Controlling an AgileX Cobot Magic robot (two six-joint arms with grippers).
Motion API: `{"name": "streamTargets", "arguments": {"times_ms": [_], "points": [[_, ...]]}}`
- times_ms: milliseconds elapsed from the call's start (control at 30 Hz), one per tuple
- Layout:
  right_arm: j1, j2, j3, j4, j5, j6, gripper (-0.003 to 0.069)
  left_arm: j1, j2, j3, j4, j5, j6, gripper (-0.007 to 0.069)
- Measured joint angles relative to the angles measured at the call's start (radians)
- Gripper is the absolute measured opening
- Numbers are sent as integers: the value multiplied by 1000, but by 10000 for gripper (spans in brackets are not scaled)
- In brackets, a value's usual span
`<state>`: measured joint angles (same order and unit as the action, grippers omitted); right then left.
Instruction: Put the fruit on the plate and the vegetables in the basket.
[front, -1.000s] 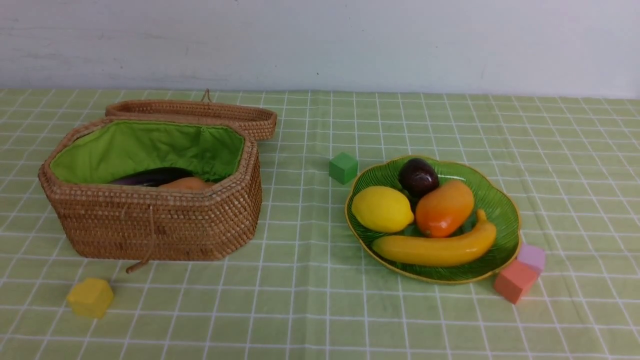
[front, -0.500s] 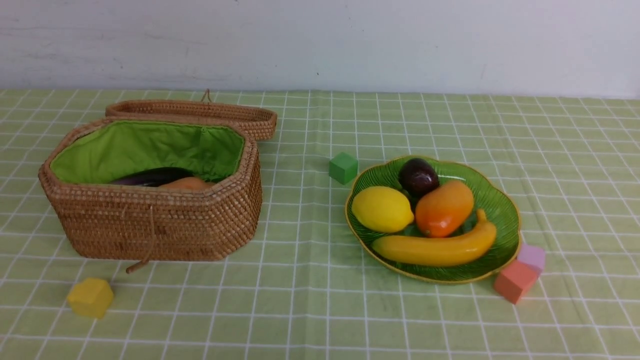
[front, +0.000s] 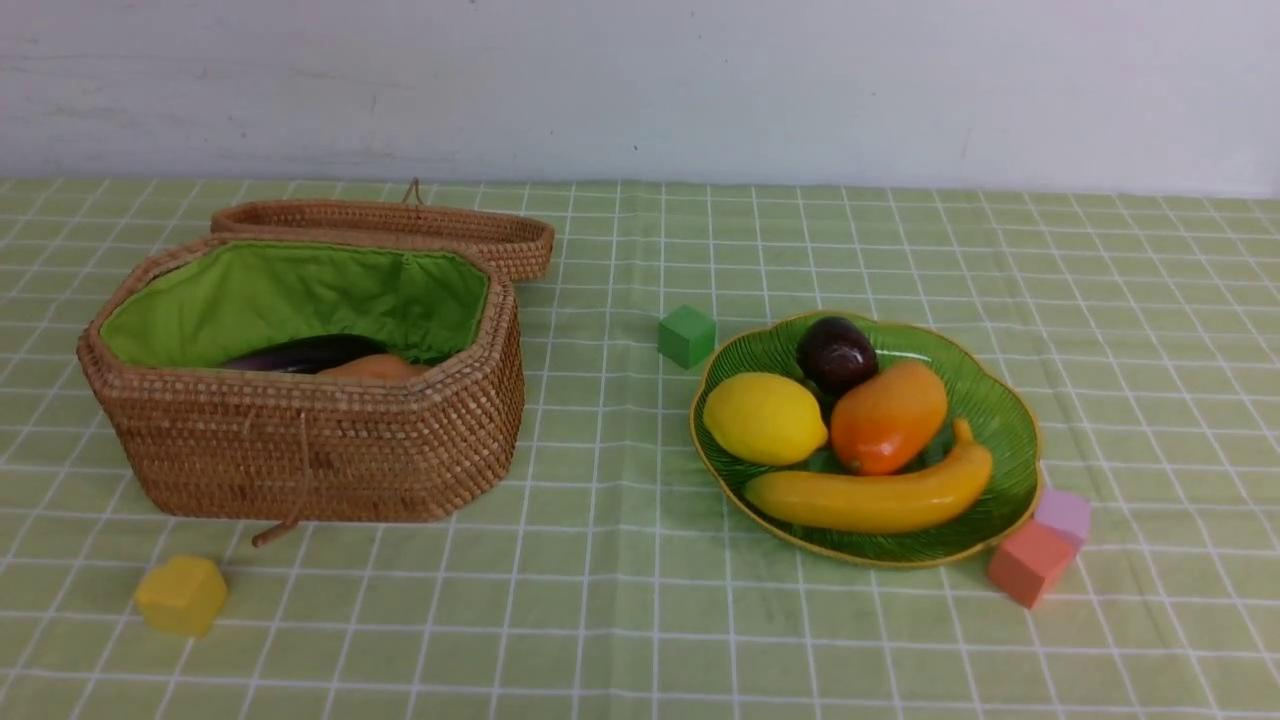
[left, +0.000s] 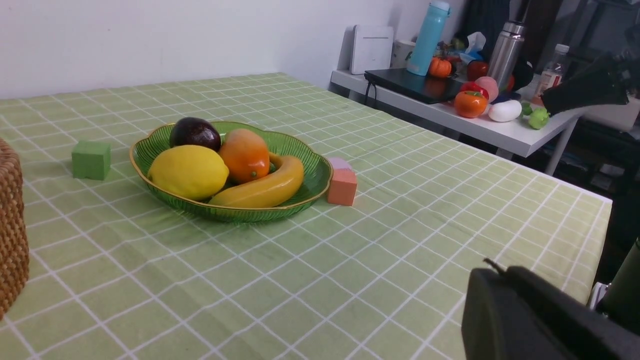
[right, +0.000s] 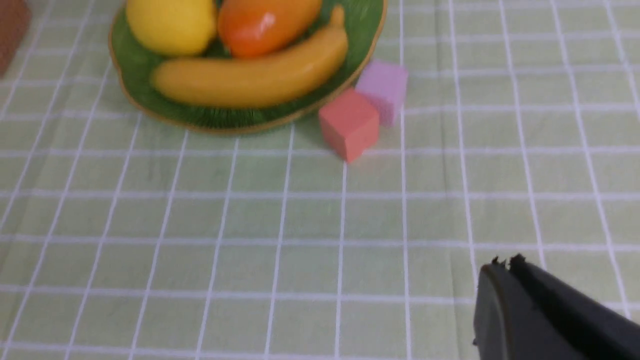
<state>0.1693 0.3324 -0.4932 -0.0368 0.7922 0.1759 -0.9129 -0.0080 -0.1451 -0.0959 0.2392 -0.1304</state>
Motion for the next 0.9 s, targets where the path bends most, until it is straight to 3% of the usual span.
{"name": "streamTargets", "arguments": {"times_ms": [167, 267, 900], "points": [[-69, -203, 277, -1, -302, -10, -8, 0, 0, 0, -1, 1, 0, -13], [-96, -294, 439, -2, -400, -11, -8, 0, 0, 0, -1, 1, 0, -13], [-110, -343, 512, 15, -410, -12, -8, 0, 0, 0, -1, 3, -1, -13]]}}
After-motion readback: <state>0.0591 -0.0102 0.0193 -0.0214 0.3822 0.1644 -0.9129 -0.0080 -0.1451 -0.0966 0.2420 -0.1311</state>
